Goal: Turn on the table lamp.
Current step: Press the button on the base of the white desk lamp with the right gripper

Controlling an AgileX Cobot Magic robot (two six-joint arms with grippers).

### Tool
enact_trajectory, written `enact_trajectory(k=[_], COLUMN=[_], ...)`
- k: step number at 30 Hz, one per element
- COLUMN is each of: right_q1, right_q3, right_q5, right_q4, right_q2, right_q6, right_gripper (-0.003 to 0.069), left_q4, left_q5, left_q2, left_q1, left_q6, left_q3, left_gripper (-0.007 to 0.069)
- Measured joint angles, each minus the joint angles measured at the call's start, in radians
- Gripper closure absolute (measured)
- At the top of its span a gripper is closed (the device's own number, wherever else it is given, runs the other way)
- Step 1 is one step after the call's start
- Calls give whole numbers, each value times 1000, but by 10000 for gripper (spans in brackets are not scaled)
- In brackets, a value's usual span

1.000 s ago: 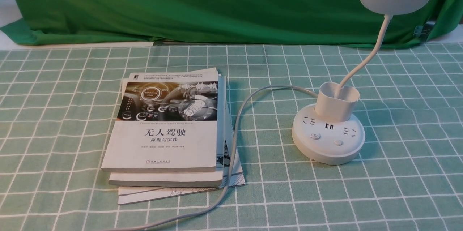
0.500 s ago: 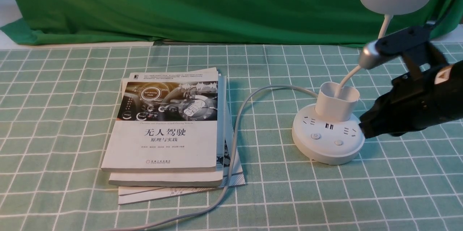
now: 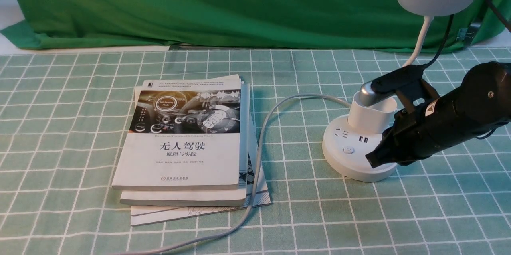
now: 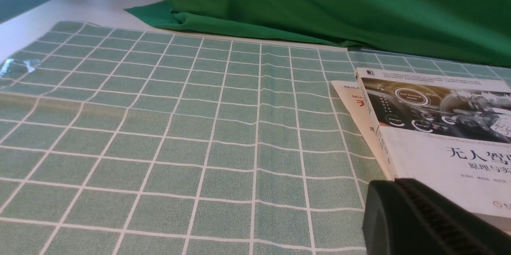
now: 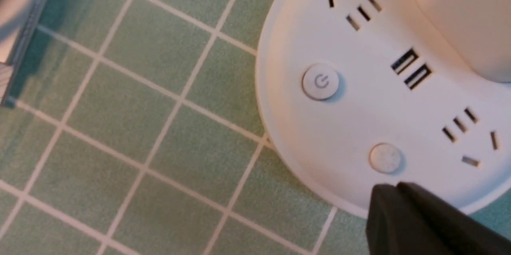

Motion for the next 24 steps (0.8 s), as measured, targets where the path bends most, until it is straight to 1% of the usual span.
enact_trajectory(k=[8,24], right_q1=[0,0], right_q3=[0,-11], right_q5=[-44,-71], right_q4=[-17,-25], right_q2=[38,100], right_q6=[8,20], right_gripper=[620,619], left_q4=[0,0], left_q5=[0,0], left_q2=[0,0], left_q1=[0,0], left_q6=[0,0], left_q3=[0,0], left_gripper=[603,603])
